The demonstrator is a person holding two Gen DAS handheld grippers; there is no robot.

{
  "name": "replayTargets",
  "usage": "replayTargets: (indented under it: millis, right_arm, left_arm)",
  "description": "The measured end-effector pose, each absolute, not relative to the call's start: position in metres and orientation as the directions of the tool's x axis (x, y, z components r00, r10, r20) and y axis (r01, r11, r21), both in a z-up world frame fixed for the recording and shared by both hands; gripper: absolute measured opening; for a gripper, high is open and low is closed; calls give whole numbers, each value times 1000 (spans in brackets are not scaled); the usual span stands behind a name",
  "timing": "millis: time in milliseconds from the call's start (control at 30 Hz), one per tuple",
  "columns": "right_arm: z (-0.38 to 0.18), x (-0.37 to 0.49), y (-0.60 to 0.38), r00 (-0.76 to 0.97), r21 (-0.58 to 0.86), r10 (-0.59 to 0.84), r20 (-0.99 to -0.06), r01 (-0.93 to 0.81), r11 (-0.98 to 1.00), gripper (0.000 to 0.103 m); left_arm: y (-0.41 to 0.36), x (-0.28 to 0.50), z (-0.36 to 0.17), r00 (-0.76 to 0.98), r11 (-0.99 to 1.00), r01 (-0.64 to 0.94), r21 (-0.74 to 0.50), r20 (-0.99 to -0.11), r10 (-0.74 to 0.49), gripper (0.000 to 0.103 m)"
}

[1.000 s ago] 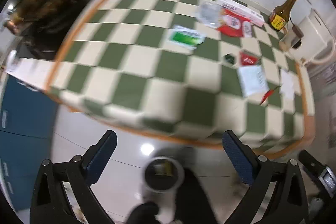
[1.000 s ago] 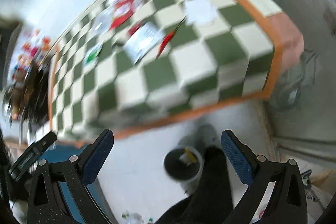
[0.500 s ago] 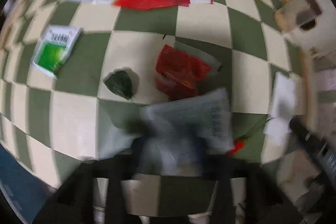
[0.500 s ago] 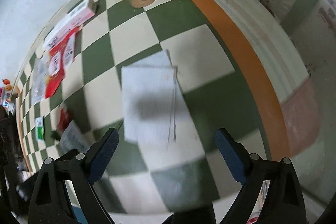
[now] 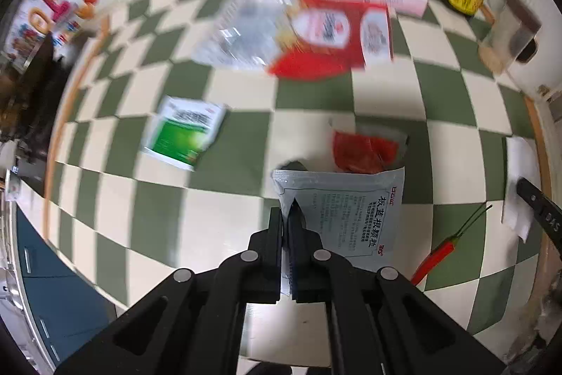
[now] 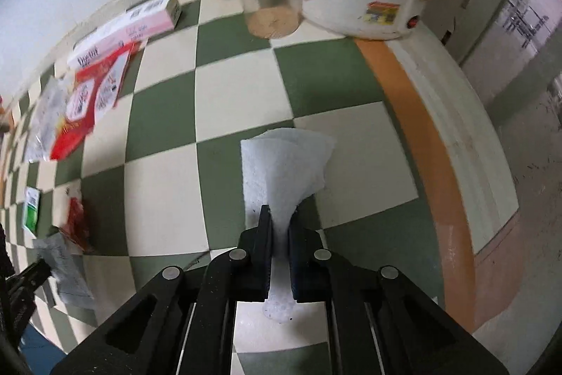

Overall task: Collect trash
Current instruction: 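Carry the sachet and tissue over the trash bin and release both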

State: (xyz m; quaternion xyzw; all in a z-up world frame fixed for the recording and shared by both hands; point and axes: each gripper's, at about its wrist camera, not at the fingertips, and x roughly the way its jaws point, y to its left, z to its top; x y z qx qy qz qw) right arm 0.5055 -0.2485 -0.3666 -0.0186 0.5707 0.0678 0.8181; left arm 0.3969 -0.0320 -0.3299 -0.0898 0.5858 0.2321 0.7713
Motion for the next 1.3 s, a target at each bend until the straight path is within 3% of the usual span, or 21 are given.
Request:
replayTargets:
  millis: [267,533,733,1033,1300]
  right_arm:
    - [-303,458,-251,439,95,170,-882,-188,978,8]
    - [-240,330,-234,506,156,273,-818,-262,952,8]
    - [-224,216,-227,517,183,303,-800,-272,945,8]
    - [-290,74,-218,373,187,275,-886,-255,949,8]
    - [-434,41,-216,151,187,228,-962,-243,952,8]
  left_arm:
    - [-36,346,-268,345,858,-486,168,-865,365,1]
    - [-29,250,-222,469,871,-469,146,-795,386,1]
    - [-25,162,-216,505,884,-451,120,-782,364,1]
    - [-15,70,-297,361,897,-423,125,-885,293,1]
    - [-7,53,-466,92,887,-458,67,-988,122,1]
